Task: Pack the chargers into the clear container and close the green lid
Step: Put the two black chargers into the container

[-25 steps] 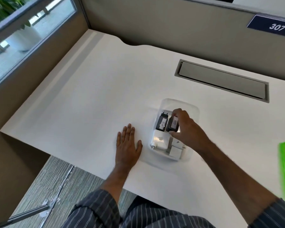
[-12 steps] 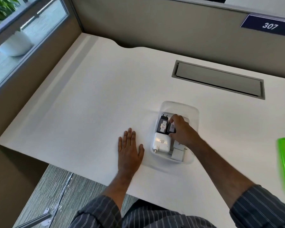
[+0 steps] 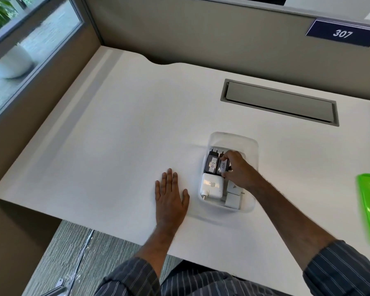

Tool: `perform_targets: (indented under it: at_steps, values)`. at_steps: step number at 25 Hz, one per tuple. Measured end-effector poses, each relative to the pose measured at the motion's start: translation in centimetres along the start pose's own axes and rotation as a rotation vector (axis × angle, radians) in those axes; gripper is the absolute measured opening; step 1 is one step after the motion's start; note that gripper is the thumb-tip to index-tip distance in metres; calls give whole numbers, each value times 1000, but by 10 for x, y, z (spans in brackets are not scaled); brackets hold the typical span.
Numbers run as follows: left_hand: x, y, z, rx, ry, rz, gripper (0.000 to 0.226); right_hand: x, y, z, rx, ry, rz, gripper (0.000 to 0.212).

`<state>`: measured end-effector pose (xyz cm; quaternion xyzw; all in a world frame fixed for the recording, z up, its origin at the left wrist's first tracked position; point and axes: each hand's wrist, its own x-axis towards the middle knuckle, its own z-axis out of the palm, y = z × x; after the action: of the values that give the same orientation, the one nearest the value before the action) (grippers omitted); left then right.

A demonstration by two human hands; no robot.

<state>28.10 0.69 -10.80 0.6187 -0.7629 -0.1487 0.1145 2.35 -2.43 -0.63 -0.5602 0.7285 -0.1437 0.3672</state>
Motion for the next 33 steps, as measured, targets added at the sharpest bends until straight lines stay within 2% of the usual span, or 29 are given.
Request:
perform_targets:
  at_steps: [3, 9, 16, 19, 24, 27, 30, 33]
  values:
    - [-1, -1, 0, 4, -4, 8, 66, -7, -3, -2, -63, 75, -55, 35]
    - [-1, -1, -4, -22, -14, 2, 67, -29, 4, -10, -227, 326, -237, 30]
    - [23, -3, -16, -139, -36, -19, 67, -73, 36, -18, -236, 612, -212, 25]
    - [49, 6, -31, -270, -4, -86, 67, -86, 62, -19, -226, 644, -116, 27]
    - [78, 46, -54, -355, 13, 8, 62, -100, 110, -16, -167, 619, 61, 41]
    - [88, 75, -61, -318, 48, 124, 71, -109, 135, -18, -165, 627, 120, 52]
    - [91, 100, -62, -231, 92, 236, 70, -117, 157, -22, -185, 613, 161, 65]
    - [83, 138, -55, -154, 70, 318, 74, -128, 182, -33, -187, 595, 218, 78]
